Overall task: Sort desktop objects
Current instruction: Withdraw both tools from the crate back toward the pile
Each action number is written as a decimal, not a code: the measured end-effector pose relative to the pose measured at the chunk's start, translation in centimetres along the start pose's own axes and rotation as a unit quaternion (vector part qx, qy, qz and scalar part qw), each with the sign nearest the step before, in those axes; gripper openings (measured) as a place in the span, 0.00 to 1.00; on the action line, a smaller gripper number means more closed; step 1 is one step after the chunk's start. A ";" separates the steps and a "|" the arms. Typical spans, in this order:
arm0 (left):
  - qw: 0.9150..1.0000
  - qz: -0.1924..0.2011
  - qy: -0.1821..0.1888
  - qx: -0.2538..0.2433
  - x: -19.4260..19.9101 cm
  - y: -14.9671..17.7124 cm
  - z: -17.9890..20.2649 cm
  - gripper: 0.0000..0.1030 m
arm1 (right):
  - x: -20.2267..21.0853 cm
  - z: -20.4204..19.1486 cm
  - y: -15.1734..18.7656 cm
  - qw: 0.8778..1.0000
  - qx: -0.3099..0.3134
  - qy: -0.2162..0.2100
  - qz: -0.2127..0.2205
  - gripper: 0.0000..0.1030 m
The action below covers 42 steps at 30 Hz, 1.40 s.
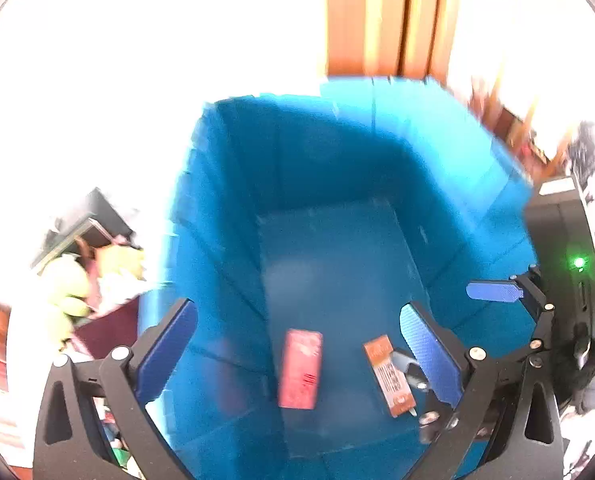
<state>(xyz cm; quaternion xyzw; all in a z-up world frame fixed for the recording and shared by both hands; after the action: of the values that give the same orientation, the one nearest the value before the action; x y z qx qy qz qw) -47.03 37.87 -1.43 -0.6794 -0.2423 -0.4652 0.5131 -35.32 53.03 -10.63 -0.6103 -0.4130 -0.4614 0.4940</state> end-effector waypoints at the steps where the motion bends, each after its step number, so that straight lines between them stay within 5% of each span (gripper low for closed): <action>1: 1.000 0.016 -0.001 0.006 1.7 0.0 -1.0 1.00 | 1.2 -0.8 -0.3 1.000 0.007 -0.004 0.017 1.00; 8: 0.991 0.093 -0.033 0.087 9.2 5.3 -10.5 1.00 | 8.5 -8.7 0.0 0.988 0.064 -0.048 0.130 1.00; 16: 0.971 0.119 -0.127 0.165 13.0 17.3 -22.2 1.00 | 11.8 -20.6 3.0 0.962 0.138 -0.123 0.201 1.00; 22: 0.955 0.104 -0.192 0.203 13.0 28.0 -30.3 1.00 | 10.0 -29.9 6.3 0.945 0.189 -0.171 0.207 1.00; 29: 0.945 0.059 -0.193 0.256 9.9 39.7 -37.3 1.00 | 5.2 -38.8 10.1 0.941 0.212 -0.182 0.191 1.00; 37: 0.941 -0.014 -0.144 0.305 3.4 50.2 -38.5 1.00 | -2.6 -42.6 14.3 0.962 0.184 -0.134 0.153 1.00; 42: 0.927 -0.035 -0.126 0.351 1.9 53.6 -36.5 1.00 | -7.1 -41.7 17.0 0.969 0.184 -0.128 0.102 1.00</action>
<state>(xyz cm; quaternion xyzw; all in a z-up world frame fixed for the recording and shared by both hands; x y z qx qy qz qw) -16.97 -15.15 -23.56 -0.4998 -0.4766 -0.2787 0.6674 -27.09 8.70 -17.69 -0.6012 -0.4864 -0.2430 0.5856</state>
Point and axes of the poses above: each gripper's, at about its wrist camera, not at the fingertips, and x roughly against the way its jaws point, z to its right, y to its underside, the point moved 10 cm from there along -x, roughly the way its jaws point, and after that the axes turned 8 degrees about -z, right-handed, at the moved point
